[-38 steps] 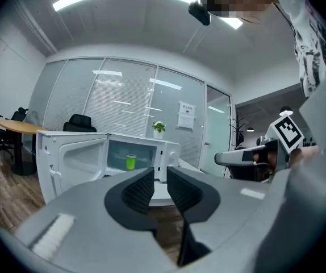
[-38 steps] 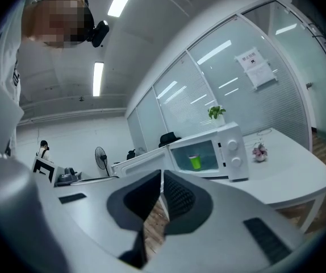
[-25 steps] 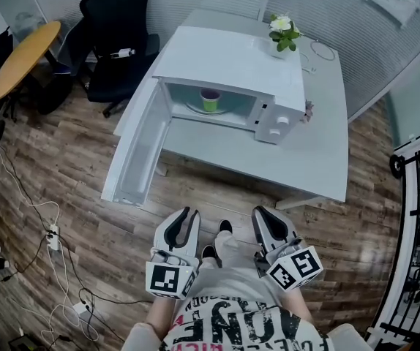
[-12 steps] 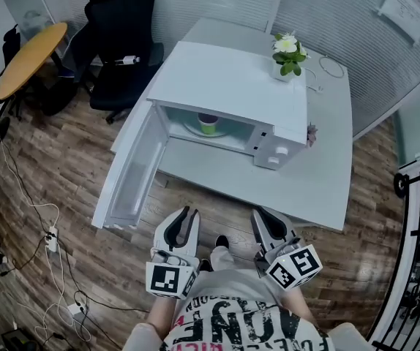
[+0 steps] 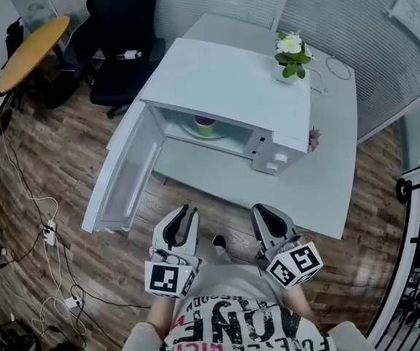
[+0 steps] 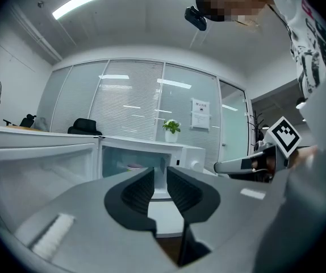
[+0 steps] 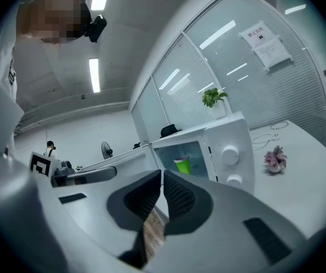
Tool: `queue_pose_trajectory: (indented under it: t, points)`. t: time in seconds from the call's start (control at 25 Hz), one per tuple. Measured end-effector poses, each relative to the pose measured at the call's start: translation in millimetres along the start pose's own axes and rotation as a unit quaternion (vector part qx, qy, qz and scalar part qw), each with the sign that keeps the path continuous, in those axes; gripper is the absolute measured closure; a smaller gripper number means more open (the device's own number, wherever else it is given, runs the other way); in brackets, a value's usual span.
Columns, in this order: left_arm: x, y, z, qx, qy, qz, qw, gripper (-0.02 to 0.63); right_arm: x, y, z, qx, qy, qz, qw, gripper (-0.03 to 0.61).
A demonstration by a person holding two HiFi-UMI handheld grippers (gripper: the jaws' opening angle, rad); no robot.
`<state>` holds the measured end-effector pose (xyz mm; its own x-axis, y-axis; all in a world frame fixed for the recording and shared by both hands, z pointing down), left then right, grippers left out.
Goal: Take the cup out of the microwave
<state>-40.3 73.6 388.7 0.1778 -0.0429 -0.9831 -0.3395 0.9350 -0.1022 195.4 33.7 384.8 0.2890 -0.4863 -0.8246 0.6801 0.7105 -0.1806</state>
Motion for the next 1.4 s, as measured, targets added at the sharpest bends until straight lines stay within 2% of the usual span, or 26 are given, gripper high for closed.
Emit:
queue_pose_trajectory:
  t: [0.48,1.04,1.4]
  points:
    - [-1,-25,-11,-0.020,0.004,0.002,0.9998,0.534,8,-16,15,-0.019,-0.012,0.001,1.000,0.557]
    - [8,-100,-103,-0.062,-0.004,0.025,0.9977,0.535,37,-98,1,-0.057,-0.011,0.019,0.998,0.557]
    - [1,-136,-139,-0.090,-0.001,0.031,0.9955,0.534,41,-136,6,-0.092,-0.018,0.036,0.995,0.557]
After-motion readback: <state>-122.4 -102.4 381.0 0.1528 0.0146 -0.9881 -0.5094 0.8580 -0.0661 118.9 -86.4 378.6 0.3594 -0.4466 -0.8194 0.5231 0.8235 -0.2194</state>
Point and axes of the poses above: the fingertips, and each gripper's own axes: y backward along the fingers, z to its right, x out of its top, the point moved 9 cm from there along y, backward along the fingers, and after that the axes turned 15 degrees about -y, right-handed, at the moved point
